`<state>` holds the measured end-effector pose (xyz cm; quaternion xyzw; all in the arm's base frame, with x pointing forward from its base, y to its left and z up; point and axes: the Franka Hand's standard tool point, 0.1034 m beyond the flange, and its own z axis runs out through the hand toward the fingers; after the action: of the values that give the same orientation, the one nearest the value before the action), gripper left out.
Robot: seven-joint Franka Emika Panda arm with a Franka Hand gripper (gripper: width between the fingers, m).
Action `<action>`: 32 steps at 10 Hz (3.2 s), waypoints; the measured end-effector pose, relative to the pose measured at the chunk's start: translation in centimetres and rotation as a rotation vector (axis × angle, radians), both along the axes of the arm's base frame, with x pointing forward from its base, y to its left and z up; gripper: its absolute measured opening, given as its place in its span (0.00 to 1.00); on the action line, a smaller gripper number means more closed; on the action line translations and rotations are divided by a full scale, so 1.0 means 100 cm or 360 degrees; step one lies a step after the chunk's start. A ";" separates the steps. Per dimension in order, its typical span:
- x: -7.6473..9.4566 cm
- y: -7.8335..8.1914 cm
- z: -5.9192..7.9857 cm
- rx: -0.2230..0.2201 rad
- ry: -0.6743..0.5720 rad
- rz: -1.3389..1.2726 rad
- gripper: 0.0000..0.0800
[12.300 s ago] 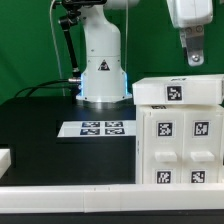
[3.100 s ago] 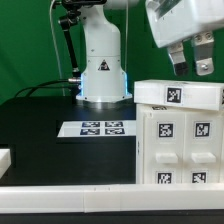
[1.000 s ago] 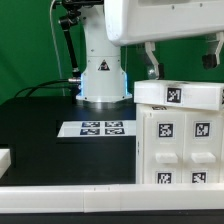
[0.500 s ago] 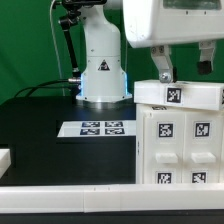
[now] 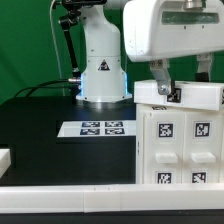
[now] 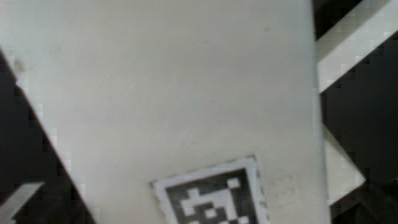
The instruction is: Assemble cabinet
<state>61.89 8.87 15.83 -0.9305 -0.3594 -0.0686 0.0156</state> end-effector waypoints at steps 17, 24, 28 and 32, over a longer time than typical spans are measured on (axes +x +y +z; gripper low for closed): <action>0.008 -0.008 -0.001 0.0220 0.0001 -0.1475 0.70; 0.008 -0.009 -0.001 0.0408 0.0051 -0.2421 0.70; 0.007 -0.008 -0.001 0.0520 0.0121 -0.2968 0.70; 0.007 -0.007 -0.001 0.0643 0.0232 -0.3564 0.70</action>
Offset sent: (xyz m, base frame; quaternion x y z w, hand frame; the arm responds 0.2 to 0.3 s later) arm 0.0000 0.0000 0.0000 0.0000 0.0000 0.0650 0.9979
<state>62.60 8.13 15.76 -0.7108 0.6923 -0.0463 0.1159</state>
